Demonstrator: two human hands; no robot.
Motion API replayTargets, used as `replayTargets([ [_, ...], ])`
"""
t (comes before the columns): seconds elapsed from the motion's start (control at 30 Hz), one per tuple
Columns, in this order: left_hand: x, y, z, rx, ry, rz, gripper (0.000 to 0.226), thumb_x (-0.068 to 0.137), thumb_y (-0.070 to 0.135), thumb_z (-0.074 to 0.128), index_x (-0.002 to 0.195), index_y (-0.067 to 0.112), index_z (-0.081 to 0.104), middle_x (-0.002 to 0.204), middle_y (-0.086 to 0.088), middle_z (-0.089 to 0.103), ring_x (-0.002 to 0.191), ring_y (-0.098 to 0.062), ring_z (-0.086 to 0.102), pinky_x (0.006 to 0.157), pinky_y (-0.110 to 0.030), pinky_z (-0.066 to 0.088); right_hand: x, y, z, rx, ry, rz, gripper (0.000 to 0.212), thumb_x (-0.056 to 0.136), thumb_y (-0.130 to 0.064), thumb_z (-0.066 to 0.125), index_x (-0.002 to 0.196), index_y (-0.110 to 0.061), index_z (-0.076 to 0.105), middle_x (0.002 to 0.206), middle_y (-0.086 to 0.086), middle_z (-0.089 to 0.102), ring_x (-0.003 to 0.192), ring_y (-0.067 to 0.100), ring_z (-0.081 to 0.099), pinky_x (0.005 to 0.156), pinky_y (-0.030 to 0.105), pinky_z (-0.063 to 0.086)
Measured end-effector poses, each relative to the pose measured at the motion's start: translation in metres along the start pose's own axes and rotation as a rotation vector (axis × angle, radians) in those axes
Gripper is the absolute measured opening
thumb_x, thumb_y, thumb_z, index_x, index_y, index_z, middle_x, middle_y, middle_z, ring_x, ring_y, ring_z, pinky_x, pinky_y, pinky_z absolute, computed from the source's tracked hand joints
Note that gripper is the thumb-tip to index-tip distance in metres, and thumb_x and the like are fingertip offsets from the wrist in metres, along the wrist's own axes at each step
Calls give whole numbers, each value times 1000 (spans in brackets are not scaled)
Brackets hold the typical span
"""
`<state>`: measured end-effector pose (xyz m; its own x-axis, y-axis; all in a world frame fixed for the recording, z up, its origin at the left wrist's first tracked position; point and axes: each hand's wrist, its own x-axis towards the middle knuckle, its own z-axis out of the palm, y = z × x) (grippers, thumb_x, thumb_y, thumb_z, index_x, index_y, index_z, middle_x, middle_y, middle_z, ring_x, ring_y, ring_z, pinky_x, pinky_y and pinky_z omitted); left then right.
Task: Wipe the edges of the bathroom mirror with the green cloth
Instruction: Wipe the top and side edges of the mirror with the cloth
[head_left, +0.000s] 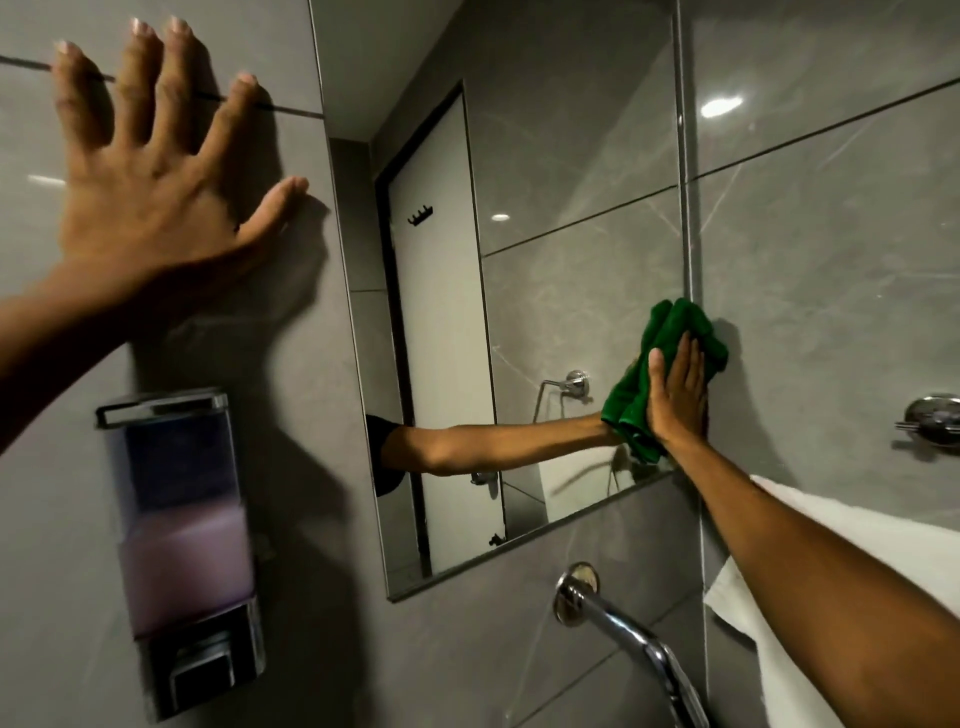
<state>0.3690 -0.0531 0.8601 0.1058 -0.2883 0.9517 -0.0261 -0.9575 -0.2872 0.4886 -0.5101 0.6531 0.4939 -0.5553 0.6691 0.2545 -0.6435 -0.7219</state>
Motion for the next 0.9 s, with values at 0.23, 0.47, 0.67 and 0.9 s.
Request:
replayTargets([
  [0.23, -6, 4, -10, -15, 10, 4, 80, 85, 77, 15, 151, 34, 0, 160, -15, 8, 147, -36, 4, 114, -66, 11, -63, 42, 17, 35, 36, 171, 78, 85, -65, 9, 148, -20, 2, 160, 9, 5, 147, 24, 6, 119, 49, 7],
  [0.47, -8, 9, -17, 45, -11, -17, 80, 87, 75, 17, 151, 29, 5, 158, -21, 13, 145, -41, 9, 117, -62, 7, -109, 9, 36, 142, 71, 153, 78, 86, -61, 14, 148, -16, 2, 160, 9, 1, 147, 24, 0, 119, 44, -2],
  [0.67, -6, 9, -18, 75, -39, -48, 79, 88, 74, 16, 152, 29, 6, 158, -20, 15, 146, -39, 9, 118, -60, 5, -188, -47, 60, 72, 66, -43, 78, 86, -68, 6, 148, -22, 2, 160, 7, 7, 147, 20, 1, 119, 44, 4],
  [0.9, -3, 10, -19, 86, -53, -37, 81, 86, 75, 10, 152, 29, 6, 162, -16, 6, 148, -34, 3, 118, -58, 3, -270, -112, 65, -125, -74, -362, 66, 94, -53, 18, 148, -15, 11, 151, 16, 33, 140, 31, 20, 116, 50, 12],
])
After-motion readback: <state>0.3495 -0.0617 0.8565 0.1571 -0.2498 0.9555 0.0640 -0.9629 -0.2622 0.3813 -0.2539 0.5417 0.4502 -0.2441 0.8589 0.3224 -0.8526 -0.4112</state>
